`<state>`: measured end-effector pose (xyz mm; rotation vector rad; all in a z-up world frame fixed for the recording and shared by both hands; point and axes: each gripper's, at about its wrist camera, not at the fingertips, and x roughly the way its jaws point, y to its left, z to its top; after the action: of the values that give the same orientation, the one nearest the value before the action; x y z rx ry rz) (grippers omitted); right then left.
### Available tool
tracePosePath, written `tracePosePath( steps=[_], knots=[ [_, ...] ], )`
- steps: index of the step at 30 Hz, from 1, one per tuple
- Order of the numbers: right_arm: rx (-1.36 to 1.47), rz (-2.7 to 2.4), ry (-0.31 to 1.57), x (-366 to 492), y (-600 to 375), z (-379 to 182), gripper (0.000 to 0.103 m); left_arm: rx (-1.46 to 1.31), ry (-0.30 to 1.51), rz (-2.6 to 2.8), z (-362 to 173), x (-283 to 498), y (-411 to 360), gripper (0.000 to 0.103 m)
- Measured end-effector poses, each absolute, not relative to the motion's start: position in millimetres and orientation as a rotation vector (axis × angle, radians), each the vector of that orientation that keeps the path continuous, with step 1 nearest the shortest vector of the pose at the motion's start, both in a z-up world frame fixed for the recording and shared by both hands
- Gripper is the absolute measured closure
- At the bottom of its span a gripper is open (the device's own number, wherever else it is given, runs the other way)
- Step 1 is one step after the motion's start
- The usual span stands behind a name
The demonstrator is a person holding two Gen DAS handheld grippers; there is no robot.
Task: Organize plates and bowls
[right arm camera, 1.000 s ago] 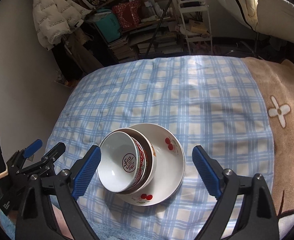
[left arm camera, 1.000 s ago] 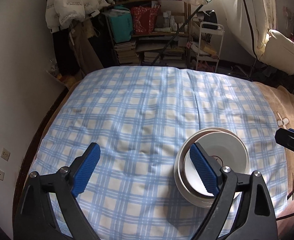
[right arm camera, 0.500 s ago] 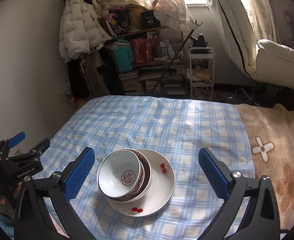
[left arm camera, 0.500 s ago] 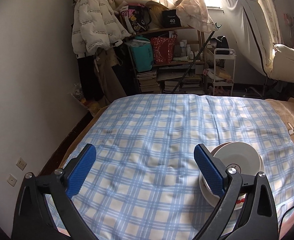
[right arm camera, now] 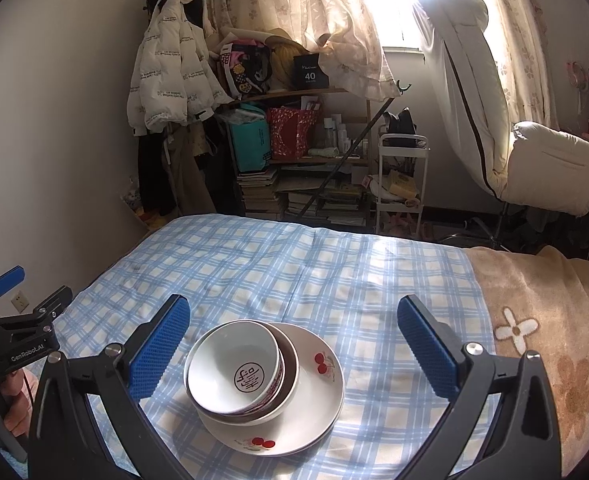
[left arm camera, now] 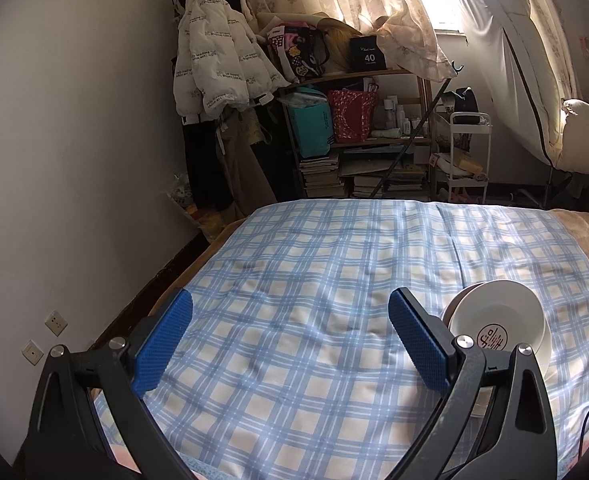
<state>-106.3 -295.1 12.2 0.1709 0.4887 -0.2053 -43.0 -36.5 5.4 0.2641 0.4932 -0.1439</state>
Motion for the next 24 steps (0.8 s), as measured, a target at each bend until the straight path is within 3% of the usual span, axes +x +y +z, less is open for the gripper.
tracePosePath(
  steps=[24],
  knots=[
    [0.161,-0.244,0.487,-105.0,-299.1,8.9,0.000,0.267,0.488,-0.104,-2.5,-43.0,-33.0,0.006]
  ],
)
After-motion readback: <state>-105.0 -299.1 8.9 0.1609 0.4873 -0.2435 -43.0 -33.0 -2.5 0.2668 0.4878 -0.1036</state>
